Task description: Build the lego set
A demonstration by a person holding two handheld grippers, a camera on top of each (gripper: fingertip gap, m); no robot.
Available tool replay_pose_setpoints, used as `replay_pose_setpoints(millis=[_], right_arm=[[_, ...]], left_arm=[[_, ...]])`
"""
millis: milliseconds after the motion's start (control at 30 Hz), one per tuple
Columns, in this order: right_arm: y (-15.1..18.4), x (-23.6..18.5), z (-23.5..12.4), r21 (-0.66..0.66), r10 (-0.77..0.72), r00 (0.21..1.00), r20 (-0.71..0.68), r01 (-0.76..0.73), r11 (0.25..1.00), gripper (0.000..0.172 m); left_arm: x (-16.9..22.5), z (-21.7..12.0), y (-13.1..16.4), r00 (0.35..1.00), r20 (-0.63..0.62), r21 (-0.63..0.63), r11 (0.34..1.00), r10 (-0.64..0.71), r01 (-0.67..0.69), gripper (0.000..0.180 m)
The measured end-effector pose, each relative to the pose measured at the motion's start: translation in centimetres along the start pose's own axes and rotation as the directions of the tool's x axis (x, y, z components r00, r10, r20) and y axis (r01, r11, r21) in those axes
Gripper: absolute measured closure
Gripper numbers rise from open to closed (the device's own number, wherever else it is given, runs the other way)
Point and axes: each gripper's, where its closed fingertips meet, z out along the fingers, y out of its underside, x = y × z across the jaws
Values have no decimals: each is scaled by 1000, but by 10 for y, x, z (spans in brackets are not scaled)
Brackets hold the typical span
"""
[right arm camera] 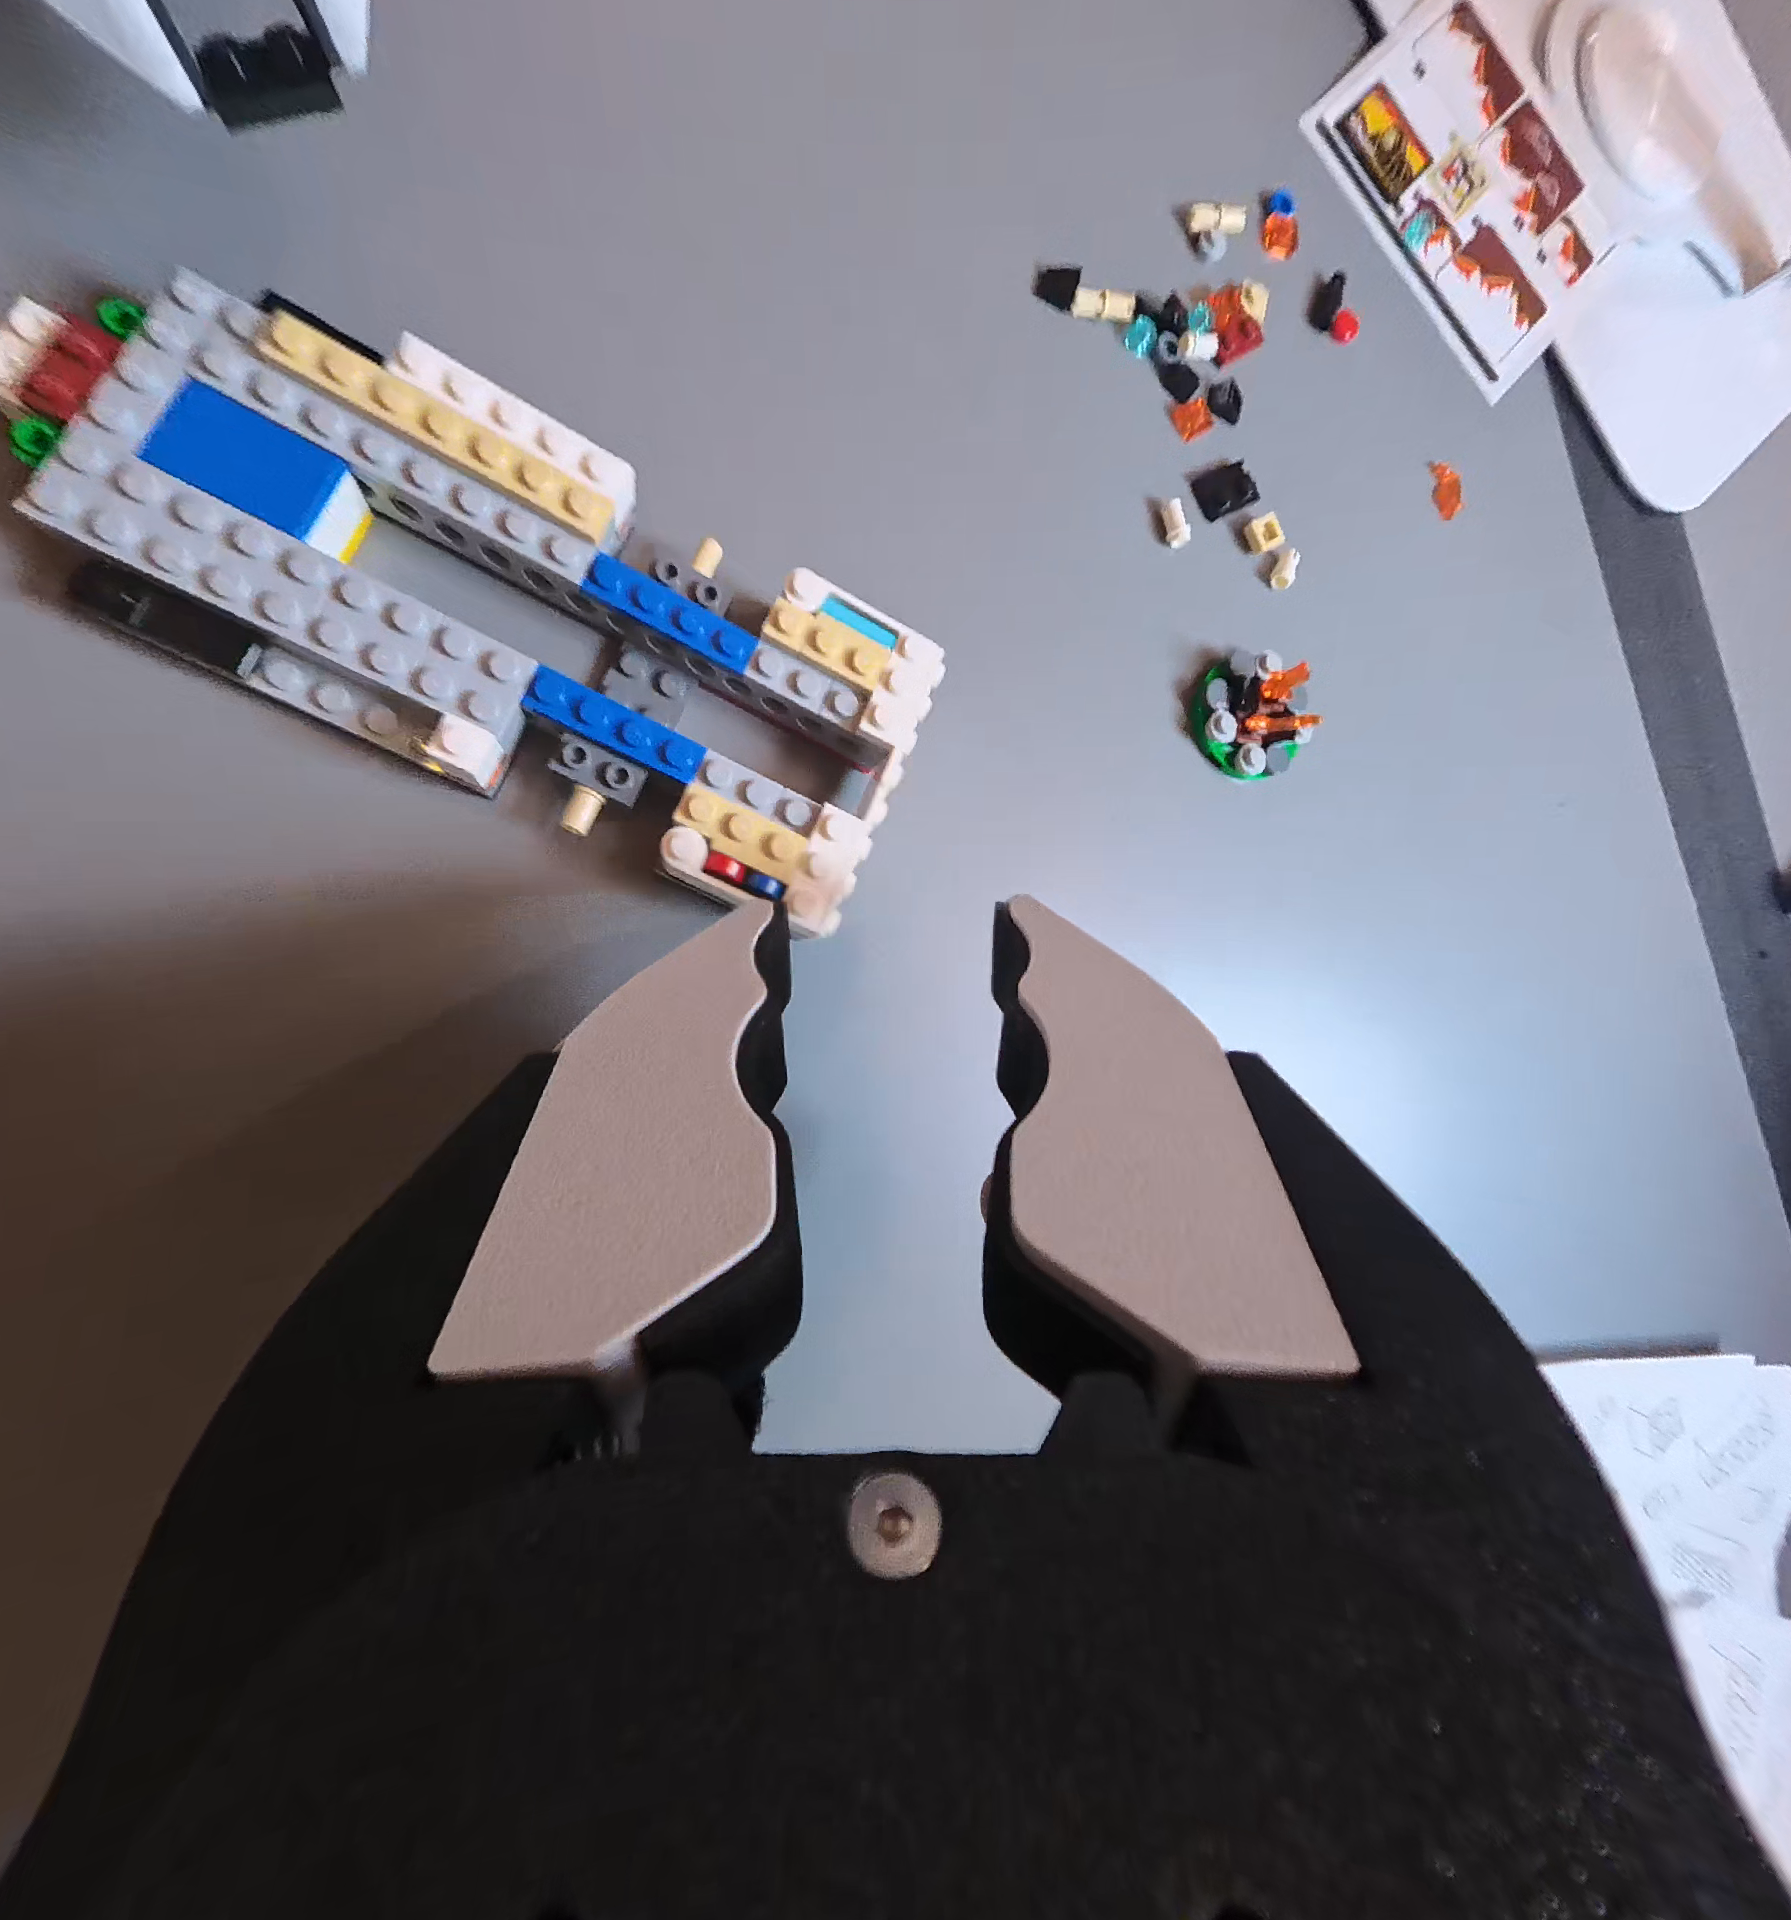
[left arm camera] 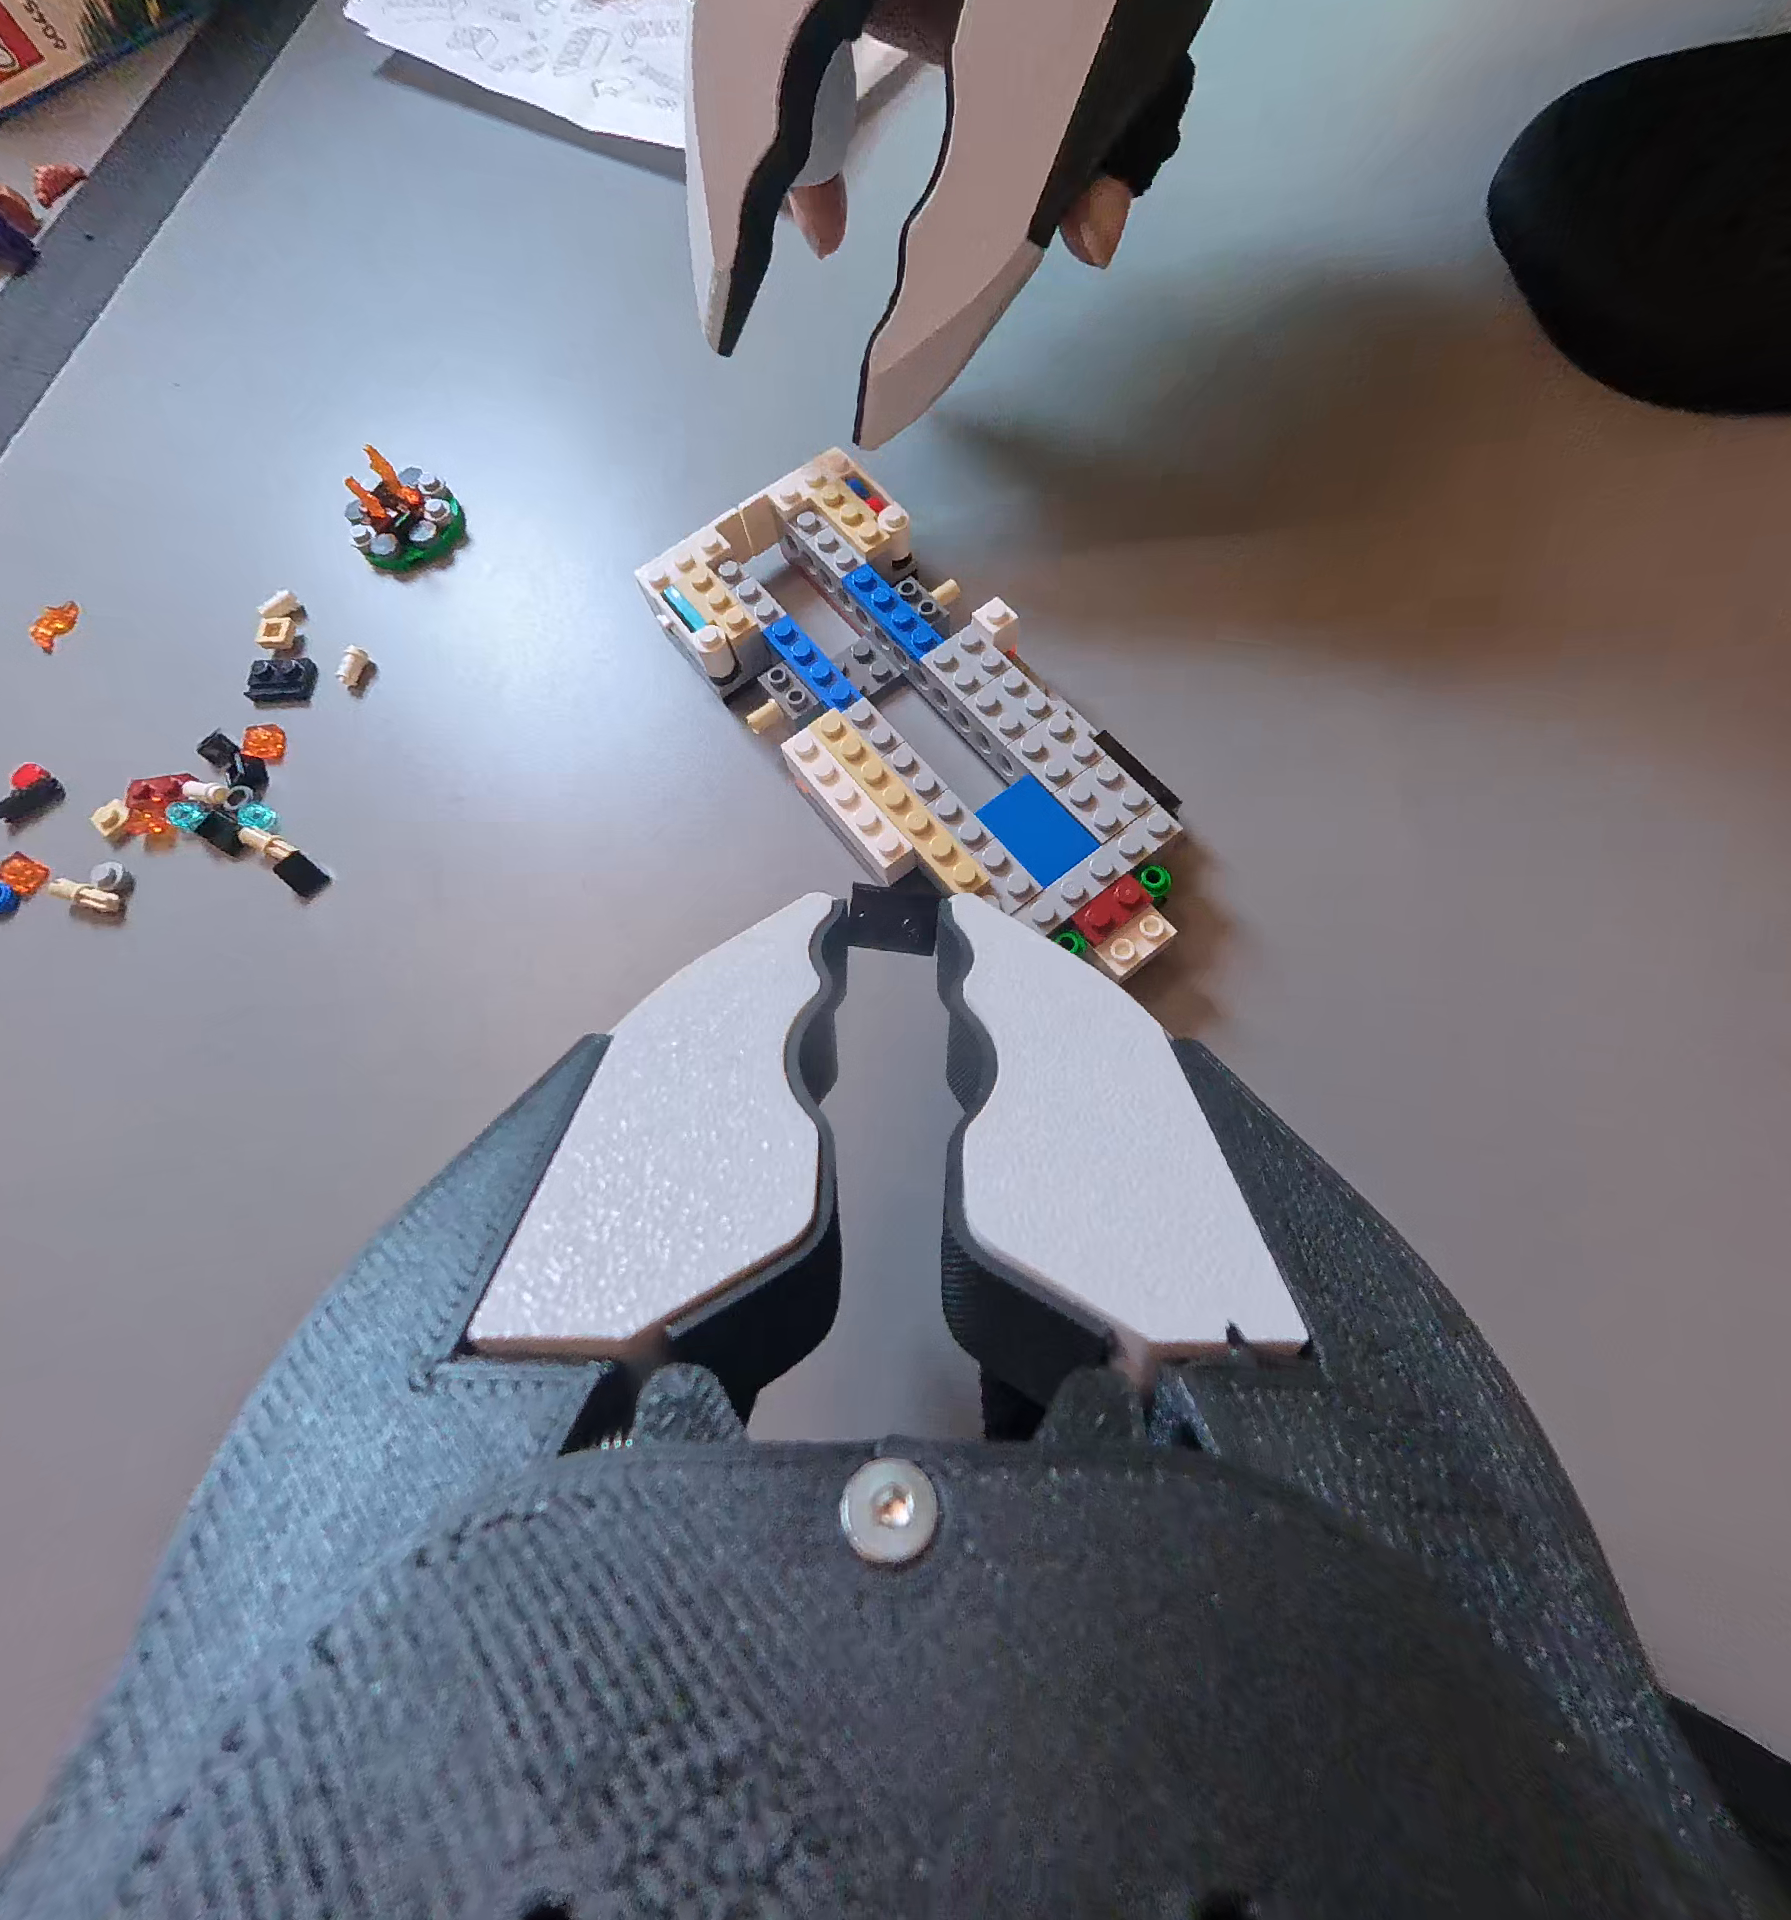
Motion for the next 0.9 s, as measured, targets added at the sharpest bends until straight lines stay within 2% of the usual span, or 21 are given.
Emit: replay_pose_setpoints(millis=[300, 567, 900], right_arm=[[-36, -44, -9, 138, -33, 991, 132, 14, 990, 134], [-55, -93, 1, 160, -97, 966, 241, 59, 985, 132], [-63, -107, 9, 166, -135, 951, 278, 91, 982, 132]], left_arm=[[6, 4, 4, 1000, -4, 5, 1000, -9, 9, 164], [11, 6, 4, 1000, -21, 12, 1000, -6, 6, 164], [24, 16, 8, 996, -84, -11, 1000, -4, 3, 164]])
